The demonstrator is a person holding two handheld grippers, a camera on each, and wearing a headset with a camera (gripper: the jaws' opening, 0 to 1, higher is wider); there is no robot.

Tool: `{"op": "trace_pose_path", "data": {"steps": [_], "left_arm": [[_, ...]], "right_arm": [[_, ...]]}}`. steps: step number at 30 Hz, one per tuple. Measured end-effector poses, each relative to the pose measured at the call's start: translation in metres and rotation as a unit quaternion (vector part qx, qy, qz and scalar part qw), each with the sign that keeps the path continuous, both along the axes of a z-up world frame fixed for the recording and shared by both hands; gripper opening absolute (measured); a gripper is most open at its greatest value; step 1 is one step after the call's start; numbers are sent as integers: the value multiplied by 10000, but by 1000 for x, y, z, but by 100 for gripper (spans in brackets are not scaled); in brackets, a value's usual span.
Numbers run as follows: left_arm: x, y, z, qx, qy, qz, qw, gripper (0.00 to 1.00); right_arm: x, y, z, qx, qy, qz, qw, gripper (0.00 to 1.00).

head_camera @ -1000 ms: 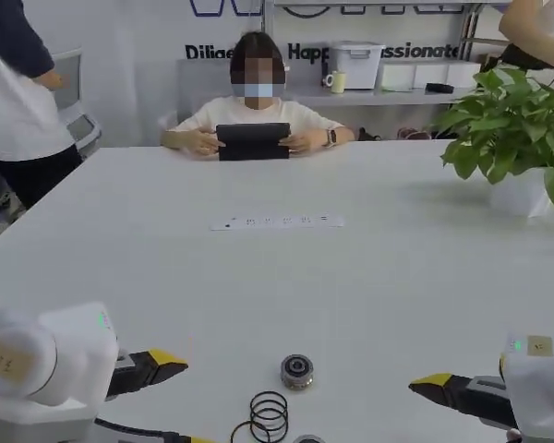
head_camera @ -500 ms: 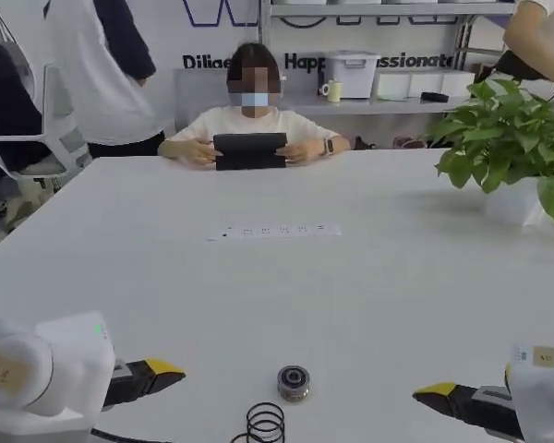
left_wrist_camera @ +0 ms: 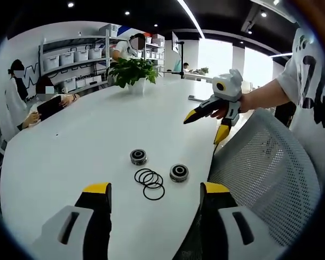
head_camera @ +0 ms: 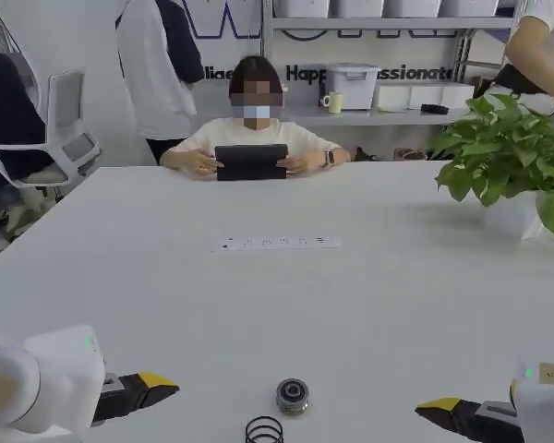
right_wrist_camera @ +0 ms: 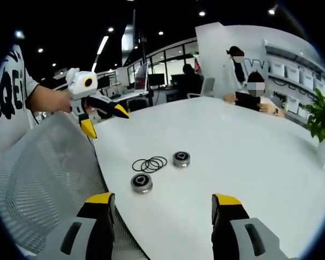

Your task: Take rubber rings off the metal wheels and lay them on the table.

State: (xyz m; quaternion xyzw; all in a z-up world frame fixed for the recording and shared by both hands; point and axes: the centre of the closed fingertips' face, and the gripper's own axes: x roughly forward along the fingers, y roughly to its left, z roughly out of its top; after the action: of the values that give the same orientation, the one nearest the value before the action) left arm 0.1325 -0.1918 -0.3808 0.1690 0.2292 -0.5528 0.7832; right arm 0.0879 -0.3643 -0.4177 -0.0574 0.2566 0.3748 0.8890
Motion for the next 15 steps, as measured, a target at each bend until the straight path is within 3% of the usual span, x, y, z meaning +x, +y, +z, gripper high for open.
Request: {"op": "trace_pose_path", "data": {"steps": [15], "left_arm": [[2, 1, -1, -28, 63, 65, 10000, 63]], "right_arm": [[3, -5, 2, 23, 54, -38, 10000, 72]]}}
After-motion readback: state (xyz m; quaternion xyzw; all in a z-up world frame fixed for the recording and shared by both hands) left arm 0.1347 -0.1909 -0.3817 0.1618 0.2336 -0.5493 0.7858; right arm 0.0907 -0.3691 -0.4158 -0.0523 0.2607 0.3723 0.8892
